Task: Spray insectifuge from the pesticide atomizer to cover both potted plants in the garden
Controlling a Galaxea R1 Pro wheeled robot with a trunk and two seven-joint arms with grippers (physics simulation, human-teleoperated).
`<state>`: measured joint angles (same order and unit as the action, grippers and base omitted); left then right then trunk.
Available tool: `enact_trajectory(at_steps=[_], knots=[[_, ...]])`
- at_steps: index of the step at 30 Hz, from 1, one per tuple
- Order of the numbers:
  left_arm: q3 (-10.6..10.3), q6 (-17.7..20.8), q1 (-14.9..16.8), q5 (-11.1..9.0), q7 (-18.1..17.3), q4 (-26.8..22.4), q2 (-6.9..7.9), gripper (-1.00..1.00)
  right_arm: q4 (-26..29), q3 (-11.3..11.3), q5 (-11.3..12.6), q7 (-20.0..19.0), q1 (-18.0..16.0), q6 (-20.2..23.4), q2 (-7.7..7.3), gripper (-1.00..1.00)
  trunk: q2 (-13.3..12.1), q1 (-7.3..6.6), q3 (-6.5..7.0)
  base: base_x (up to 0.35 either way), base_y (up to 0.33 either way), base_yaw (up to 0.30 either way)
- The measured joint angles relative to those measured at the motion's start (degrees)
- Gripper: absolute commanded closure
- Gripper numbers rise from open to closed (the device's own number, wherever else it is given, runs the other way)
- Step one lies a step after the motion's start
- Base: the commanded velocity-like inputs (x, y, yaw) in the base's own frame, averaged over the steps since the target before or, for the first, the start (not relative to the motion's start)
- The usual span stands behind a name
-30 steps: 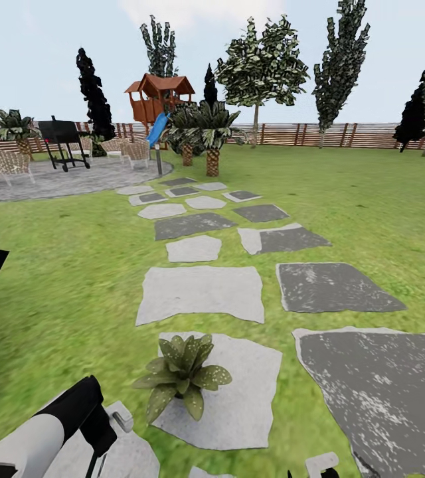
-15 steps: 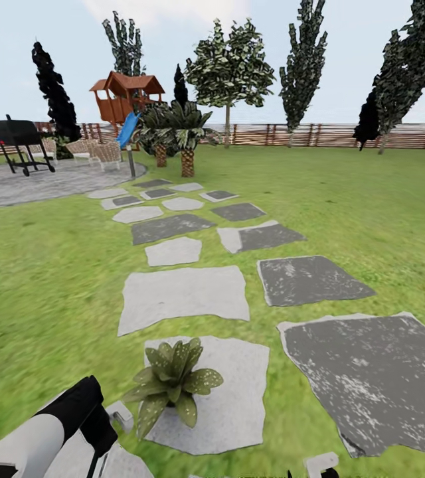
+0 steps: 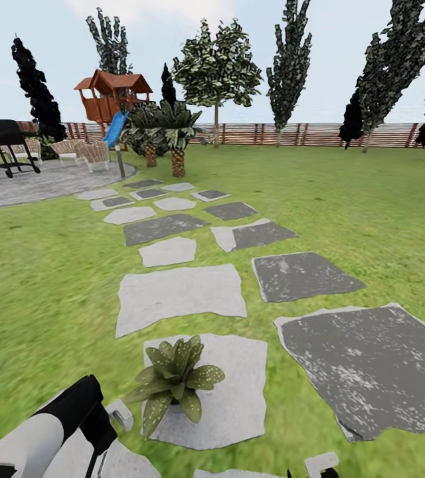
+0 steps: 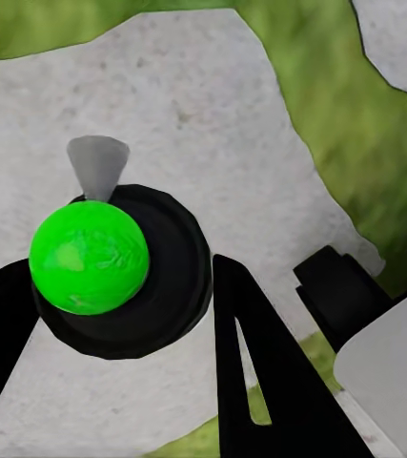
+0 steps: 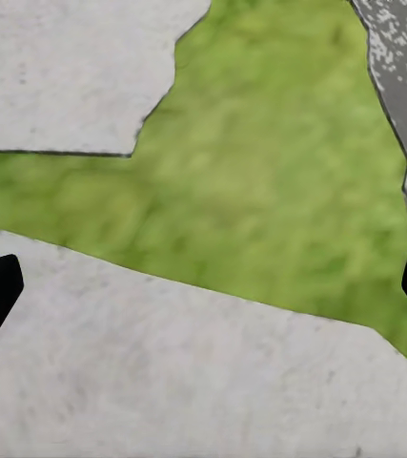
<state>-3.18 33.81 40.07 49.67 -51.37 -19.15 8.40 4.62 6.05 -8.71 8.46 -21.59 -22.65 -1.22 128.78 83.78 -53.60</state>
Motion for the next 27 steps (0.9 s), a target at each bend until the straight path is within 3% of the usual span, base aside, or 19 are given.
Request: enact_trajectory(at_steps=[4, 10, 23, 27], knots=[[0.00, 0.04, 0.02, 0.02, 0.08, -0.01, -0.01, 1.00, 0.02, 0.00, -0.01, 0.00, 0.02, 0.03, -0.06, -1.00, 0.00, 0.01, 0.00, -0.100, 0.287, -0.225], [0.19, 0.09, 0.01, -0.21, 0.06, -0.13, 0.00, 1.00, 0.02, 0.00, -0.05, 0.00, 0.01, 0.02, -0.08, -1.00, 0.00, 0.00, 0.00, -0.034, 0.291, -0.016], [0.00, -0.11, 0.72, -0.04, -0.45, -0.38, 1.01, 1.00, 0.12, 0.08, -0.08, 0.00, 0.00, 0.07, -0.01, -1.00, 0.00, 0.00, 0.00, 0.006, 0.017, -0.099], [-0.08, -0.65, 0.77, -0.02, -0.52, -0.33, 2.43, 1.00, 0.30, 0.11, -0.10, -0.01, 0.00, 0.02, 0.00, -1.00, 0.00, 0.00, 0.00, 0.000, 0.000, -0.001]])
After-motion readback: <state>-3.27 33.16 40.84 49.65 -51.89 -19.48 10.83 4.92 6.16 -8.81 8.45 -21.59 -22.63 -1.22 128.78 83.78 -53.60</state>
